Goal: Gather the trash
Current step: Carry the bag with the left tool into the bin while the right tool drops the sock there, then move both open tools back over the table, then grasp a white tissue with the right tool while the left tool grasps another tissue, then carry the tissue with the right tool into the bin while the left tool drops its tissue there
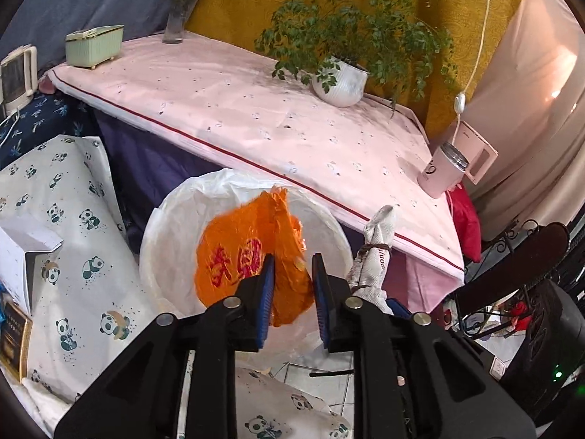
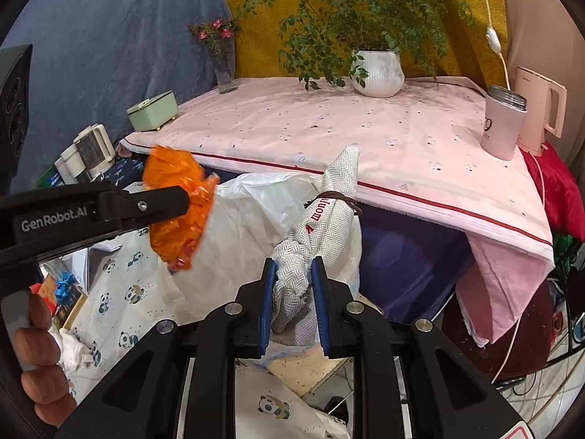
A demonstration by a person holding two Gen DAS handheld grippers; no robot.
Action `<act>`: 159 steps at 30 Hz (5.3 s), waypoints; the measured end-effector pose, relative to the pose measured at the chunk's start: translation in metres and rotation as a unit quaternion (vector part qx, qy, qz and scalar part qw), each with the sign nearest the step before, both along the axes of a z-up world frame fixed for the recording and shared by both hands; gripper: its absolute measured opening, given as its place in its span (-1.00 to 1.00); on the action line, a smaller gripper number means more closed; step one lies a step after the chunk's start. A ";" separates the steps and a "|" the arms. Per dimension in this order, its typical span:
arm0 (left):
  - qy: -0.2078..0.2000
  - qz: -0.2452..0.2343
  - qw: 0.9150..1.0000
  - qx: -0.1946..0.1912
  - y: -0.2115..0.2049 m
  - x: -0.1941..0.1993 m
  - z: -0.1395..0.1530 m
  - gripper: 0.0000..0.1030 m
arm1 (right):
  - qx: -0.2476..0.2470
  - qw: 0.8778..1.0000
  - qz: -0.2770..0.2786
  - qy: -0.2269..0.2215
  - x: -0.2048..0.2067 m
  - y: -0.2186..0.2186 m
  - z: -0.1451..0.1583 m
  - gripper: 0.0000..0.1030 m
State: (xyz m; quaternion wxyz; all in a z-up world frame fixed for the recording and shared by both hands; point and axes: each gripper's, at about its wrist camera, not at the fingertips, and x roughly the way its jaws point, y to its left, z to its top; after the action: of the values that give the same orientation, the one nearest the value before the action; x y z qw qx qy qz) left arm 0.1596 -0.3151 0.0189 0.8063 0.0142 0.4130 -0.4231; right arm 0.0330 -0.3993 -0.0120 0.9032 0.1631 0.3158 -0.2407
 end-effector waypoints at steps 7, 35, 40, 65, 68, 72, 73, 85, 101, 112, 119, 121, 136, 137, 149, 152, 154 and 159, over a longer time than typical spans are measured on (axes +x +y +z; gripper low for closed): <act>-0.030 0.028 0.999 0.014 0.015 0.008 -0.001 0.05 | -0.006 1.000 0.018 0.005 0.025 0.001 -0.003 -0.61; -0.106 0.239 0.963 0.066 0.156 0.014 0.016 0.53 | -0.048 0.996 0.077 -0.020 0.034 0.087 0.037 0.16; -0.109 0.272 0.953 0.070 0.197 0.006 0.020 0.53 | -0.055 0.993 0.104 -0.020 0.033 0.125 0.045 0.19; -0.071 0.349 0.924 0.138 0.361 -0.014 -0.035 0.53 | -0.037 0.976 0.206 0.052 0.060 0.261 -0.017 0.30; -0.058 0.348 0.926 0.136 0.368 -0.011 -0.045 0.68 | -0.038 0.974 0.212 0.064 0.072 0.266 -0.028 0.30; -0.048 0.338 0.931 0.129 0.366 -0.006 -0.053 0.73 | -0.041 0.972 0.219 0.079 0.091 0.269 -0.040 0.30; -0.042 0.333 0.933 0.128 0.364 -0.003 -0.056 0.73 | -0.041 0.971 0.220 0.083 0.096 0.269 -0.043 0.30; -0.006 0.298 0.945 0.138 0.319 0.024 -0.086 0.72 | -0.007 0.964 0.242 0.108 0.112 0.261 -0.069 -0.48; 0.002 0.254 0.960 0.120 0.294 0.000 -0.073 -0.74 | -0.004 0.981 0.192 0.042 0.070 0.216 -0.021 -0.81; -0.059 0.208 0.972 0.090 0.244 -0.029 -0.007 -0.74 | -0.022 0.991 0.134 -0.021 0.032 0.159 0.032 -0.81; -0.074 0.172 0.980 0.065 0.190 -0.036 0.020 -0.74 | -0.037 0.994 0.091 -0.044 0.012 0.109 0.053 -0.81; -0.063 0.161 0.983 0.057 0.175 -0.032 0.023 -0.74 | -0.040 0.995 0.077 -0.048 0.008 0.094 0.056 -0.81; -0.104 0.061 0.989 0.084 0.052 -0.041 0.022 -0.74 | -0.025 0.999 0.020 -0.035 0.001 0.013 0.033 -0.81; -0.105 0.054 0.989 0.087 0.043 -0.042 0.020 -0.74 | -0.025 0.999 0.019 -0.033 0.002 0.011 0.031 -0.81; -0.085 0.011 0.992 0.098 -0.016 -0.007 -0.011 -0.70 | -0.009 1.000 0.003 -0.017 0.027 -0.028 0.004 -0.81; -0.085 0.015 0.991 0.104 -0.017 0.002 -0.018 -0.49 | -0.010 1.000 0.008 -0.013 0.037 -0.030 0.000 -0.75; -0.086 0.024 0.991 0.101 -0.013 0.006 -0.018 -0.08 | -0.012 1.000 0.011 -0.014 0.042 -0.029 -0.001 -0.65; -0.094 0.049 0.990 0.093 0.001 0.013 -0.015 0.17 | -0.015 1.000 0.008 -0.019 0.047 -0.029 0.000 -0.35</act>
State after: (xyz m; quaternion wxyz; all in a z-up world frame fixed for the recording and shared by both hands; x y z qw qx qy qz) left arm 0.1723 -0.3139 0.0034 0.8567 0.1081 0.3731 -0.3394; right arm 0.0799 -0.4280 -0.0120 0.9135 0.1513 0.2958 -0.2347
